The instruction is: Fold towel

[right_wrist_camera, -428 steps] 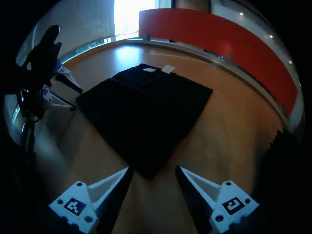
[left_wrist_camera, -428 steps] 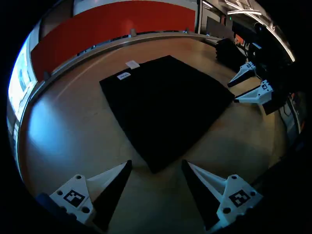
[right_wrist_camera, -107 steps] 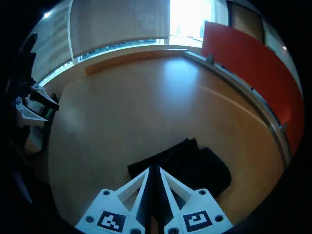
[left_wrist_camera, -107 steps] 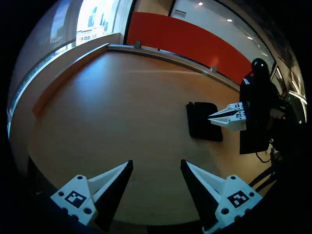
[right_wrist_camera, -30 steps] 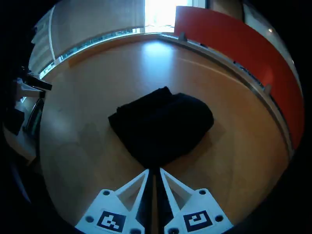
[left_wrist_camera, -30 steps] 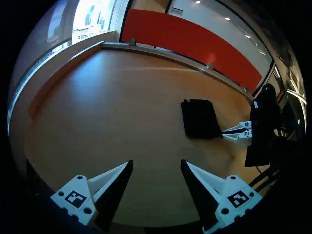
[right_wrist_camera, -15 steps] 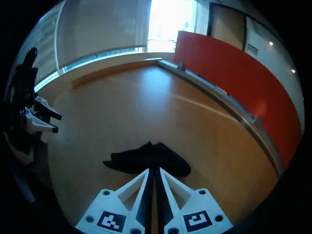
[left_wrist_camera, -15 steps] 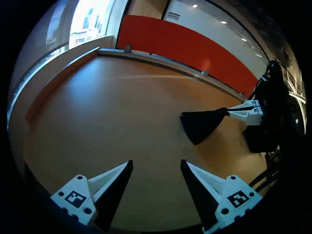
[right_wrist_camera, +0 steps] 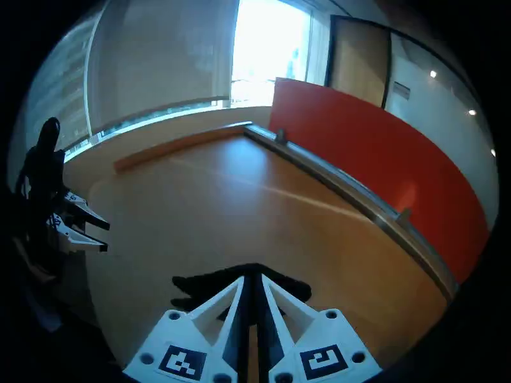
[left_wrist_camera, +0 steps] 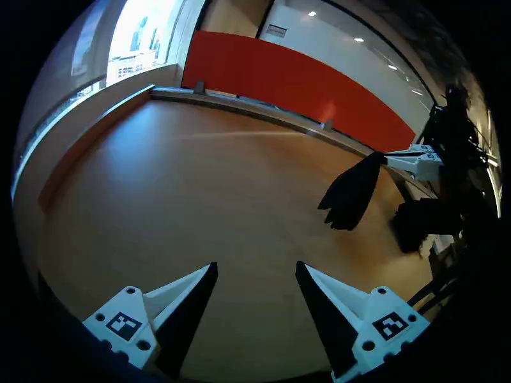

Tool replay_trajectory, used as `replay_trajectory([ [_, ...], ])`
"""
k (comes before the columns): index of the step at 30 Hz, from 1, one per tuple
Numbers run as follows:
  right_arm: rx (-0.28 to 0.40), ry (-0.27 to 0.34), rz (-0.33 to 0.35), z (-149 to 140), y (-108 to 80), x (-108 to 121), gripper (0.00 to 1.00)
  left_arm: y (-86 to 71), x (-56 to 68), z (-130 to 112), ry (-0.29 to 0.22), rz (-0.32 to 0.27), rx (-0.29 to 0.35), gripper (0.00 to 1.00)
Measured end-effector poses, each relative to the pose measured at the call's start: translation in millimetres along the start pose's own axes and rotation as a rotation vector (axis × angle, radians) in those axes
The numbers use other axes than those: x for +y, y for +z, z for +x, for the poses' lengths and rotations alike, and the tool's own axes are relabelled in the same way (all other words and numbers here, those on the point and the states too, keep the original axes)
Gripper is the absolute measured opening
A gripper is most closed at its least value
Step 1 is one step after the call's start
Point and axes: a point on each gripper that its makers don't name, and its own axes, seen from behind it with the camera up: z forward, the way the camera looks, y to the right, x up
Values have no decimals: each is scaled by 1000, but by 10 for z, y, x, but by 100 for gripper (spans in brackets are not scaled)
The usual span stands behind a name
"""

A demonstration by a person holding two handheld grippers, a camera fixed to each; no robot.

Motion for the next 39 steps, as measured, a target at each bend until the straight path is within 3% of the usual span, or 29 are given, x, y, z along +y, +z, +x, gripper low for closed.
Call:
replay_trajectory([
  [12,-10,52,-102,-209,-517,707,4,95,230,76,31,-32,-9,90],
  [28,-34,115,-246,-685,-1314,1912,4,249,669,153,50,-59,-25,90],
  [39,-56,150,-326,-1006,-1789,2566,4,328,939,155,85,-62,-40,90],
])
